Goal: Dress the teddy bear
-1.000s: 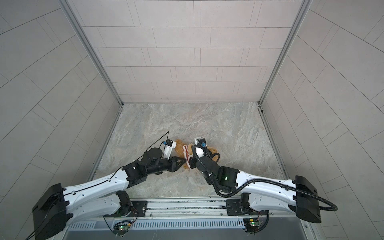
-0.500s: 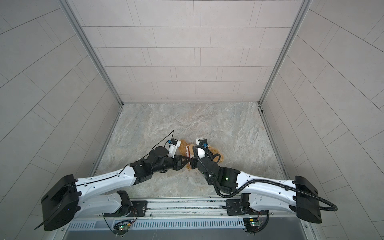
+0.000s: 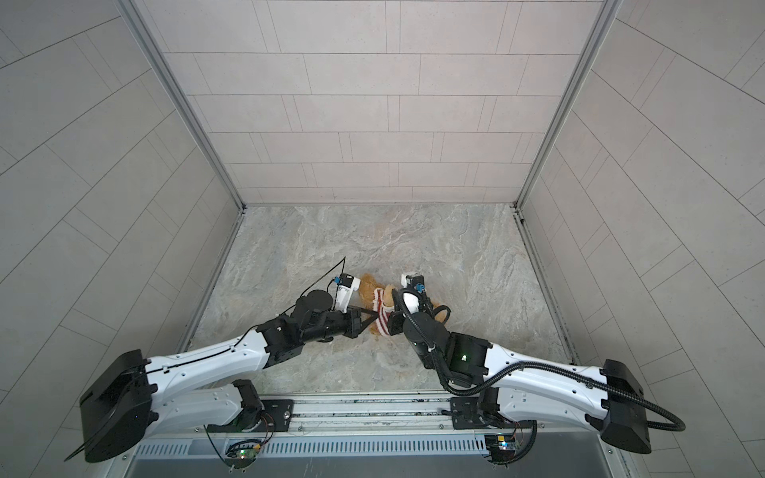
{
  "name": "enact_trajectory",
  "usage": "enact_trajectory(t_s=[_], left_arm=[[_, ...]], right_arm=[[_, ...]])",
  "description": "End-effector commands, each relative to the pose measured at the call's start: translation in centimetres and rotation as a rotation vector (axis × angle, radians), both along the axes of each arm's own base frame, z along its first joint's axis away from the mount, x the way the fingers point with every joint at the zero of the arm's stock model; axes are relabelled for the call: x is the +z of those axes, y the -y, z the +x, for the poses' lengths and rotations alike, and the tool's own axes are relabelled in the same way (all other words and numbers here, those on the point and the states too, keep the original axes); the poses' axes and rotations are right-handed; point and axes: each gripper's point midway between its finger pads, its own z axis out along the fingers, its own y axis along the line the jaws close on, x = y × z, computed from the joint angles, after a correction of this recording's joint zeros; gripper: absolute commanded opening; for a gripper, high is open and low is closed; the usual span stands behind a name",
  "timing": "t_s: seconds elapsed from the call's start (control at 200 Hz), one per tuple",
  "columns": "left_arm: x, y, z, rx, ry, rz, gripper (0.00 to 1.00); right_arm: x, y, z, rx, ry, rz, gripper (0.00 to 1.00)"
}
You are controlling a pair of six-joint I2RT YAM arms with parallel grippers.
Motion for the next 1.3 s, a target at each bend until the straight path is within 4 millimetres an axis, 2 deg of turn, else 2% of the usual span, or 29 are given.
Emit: enact_trajectory(t_s=[0.0,0.13,0.26,0.431,0.651,0.746,0.881,0.961,1.076,1.186,1.297], left_arm=[[-1.1,-2.0,-0.8,0.002,0.006,0.084,0.0],[-1.3,-3.4,-0.9,0.016,0.003,0.104,0.0],[-1.6,-4.4,-0.5,0.038,-0.012,0.106,0.0],[-2.0,-6.2,0.3,0.084,-0.029,0.107,0.0],[-2.5,-7.5,0.5,0.118,-0.028,0.125,0.0],[-2.0,-6.8,0.4,0.09,-0.019,0.096,0.0],[-0.7,-4.2,-1.0,-0.031,0.024,0.088,0.0],[-0.2,-3.3,-1.4,-0.07,0.056,0.118,0.0],[0.4,-2.6,-0.8,-0.076,0.071,0.116,0.0],[0.7,-1.8,0.2,-0.075,0.08,0.125,0.0],[-0.1,-1.1,1.7,-0.063,0.059,0.132,0.0]], right_arm=[[-0.7,3.3,0.4,-0.087,-0.017,0.042,0.0],[-2.2,5.9,1.1,-0.133,-0.054,0.079,0.0],[-3.9,7.5,1.4,-0.171,-0.089,0.09,0.0],[-4.7,8.1,1.5,-0.19,-0.101,0.076,0.0],[-5.1,8.5,1.5,-0.208,-0.103,0.075,0.0],[-5.1,8.3,1.5,-0.201,-0.101,0.084,0.0],[-5.5,7.1,1.9,-0.16,-0.127,0.041,0.0],[-6.3,6.5,2.3,-0.15,-0.152,0.0,0.0],[-7.8,6.5,3.2,-0.149,-0.19,0.007,0.0],[-9.3,7.7,4.0,-0.168,-0.234,0.008,0.0],[-9.7,8.2,4.0,-0.147,-0.259,-0.003,0.11]])
